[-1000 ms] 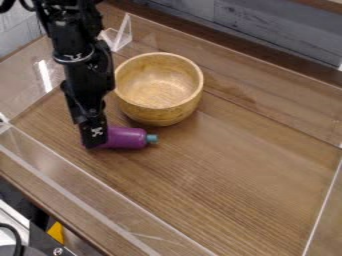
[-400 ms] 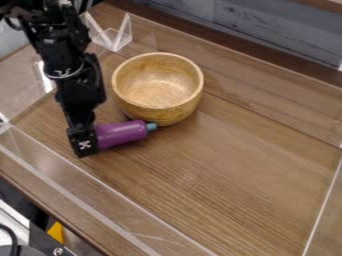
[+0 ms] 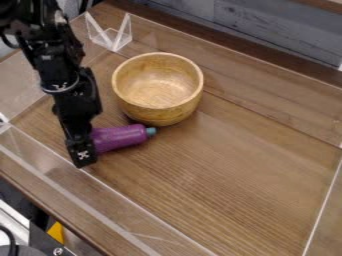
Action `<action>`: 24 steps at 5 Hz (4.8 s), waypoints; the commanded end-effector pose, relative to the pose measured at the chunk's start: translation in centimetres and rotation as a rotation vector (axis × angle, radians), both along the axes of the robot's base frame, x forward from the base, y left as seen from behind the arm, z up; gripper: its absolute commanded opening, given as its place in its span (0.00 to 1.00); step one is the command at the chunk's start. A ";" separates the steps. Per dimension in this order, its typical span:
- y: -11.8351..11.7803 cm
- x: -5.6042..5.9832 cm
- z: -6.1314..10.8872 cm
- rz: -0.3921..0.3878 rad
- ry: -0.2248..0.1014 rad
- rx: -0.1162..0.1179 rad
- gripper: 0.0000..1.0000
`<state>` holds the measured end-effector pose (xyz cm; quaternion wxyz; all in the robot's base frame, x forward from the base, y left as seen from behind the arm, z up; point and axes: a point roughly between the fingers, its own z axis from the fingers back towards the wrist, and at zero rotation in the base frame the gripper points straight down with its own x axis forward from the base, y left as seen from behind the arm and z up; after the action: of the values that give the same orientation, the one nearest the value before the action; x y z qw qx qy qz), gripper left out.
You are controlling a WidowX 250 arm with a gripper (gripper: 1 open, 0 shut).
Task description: Put the purple eggplant in the brown bowl
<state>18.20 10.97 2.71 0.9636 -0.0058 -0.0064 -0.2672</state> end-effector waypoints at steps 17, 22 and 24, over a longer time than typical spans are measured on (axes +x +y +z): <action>-2.5 2.7 1.2 0.083 -0.037 -0.033 0.00; -2.6 6.8 5.8 0.122 -0.109 0.024 1.00; -3.5 6.9 6.4 0.085 -0.117 0.024 1.00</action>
<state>24.64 7.43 7.80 0.9739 0.0075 -0.0375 -0.2236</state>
